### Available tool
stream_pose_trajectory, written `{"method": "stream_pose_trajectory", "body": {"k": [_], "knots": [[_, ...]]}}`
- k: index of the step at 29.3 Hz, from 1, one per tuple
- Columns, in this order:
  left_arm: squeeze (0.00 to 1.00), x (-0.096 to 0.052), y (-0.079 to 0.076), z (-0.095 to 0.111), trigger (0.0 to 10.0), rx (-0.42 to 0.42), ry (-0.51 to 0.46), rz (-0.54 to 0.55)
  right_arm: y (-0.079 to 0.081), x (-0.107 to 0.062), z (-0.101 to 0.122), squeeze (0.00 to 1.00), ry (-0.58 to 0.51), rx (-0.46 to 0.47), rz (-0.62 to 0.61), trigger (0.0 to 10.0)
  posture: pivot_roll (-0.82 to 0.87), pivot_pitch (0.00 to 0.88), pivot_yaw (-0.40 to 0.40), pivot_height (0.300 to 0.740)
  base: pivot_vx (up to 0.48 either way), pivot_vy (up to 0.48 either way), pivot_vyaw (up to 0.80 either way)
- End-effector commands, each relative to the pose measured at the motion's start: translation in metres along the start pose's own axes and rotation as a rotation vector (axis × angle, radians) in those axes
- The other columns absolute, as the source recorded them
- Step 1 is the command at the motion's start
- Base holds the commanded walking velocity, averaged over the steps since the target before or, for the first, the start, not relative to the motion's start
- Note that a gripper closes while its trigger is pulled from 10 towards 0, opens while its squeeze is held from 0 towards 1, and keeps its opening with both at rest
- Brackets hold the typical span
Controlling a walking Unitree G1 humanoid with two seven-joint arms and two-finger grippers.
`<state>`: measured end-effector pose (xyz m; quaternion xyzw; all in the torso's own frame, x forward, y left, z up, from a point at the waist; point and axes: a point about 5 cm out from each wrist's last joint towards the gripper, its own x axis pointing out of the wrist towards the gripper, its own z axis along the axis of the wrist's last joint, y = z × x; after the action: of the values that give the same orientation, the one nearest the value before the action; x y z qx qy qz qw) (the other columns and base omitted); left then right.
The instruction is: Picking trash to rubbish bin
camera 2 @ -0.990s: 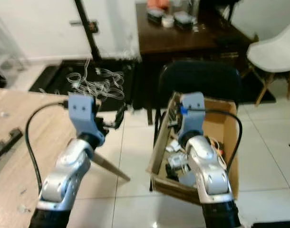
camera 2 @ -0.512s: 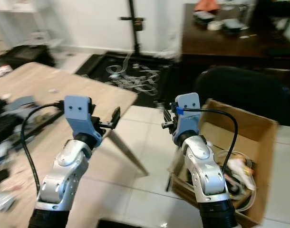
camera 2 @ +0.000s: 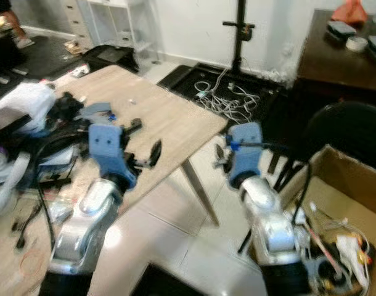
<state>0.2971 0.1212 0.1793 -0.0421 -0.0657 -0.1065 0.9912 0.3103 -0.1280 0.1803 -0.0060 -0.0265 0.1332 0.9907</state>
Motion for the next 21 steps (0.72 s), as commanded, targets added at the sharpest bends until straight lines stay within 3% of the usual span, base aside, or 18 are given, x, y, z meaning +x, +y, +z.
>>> {"method": "stream_pose_trajectory", "body": {"k": [1, 21], "knots": [[0.00, -0.0019, 0.0005, -0.0030, 10.0, 0.005, 0.020, -0.001, 0.0035, -0.0008, -0.0032, 0.00, 0.016, -0.005, 0.013, 10.0, -0.01, 0.071, 0.051, 0.740, 0.000, 0.000, 0.80], [0.00, -0.0026, -0.0016, -0.0047, 10.0, 0.015, 0.028, -0.014, 0.0031, -0.0016, -0.0046, 0.00, 0.026, -0.011, 0.012, 10.0, -0.01, 0.072, 0.048, 0.740, 0.000, 0.000, 0.80]]}}
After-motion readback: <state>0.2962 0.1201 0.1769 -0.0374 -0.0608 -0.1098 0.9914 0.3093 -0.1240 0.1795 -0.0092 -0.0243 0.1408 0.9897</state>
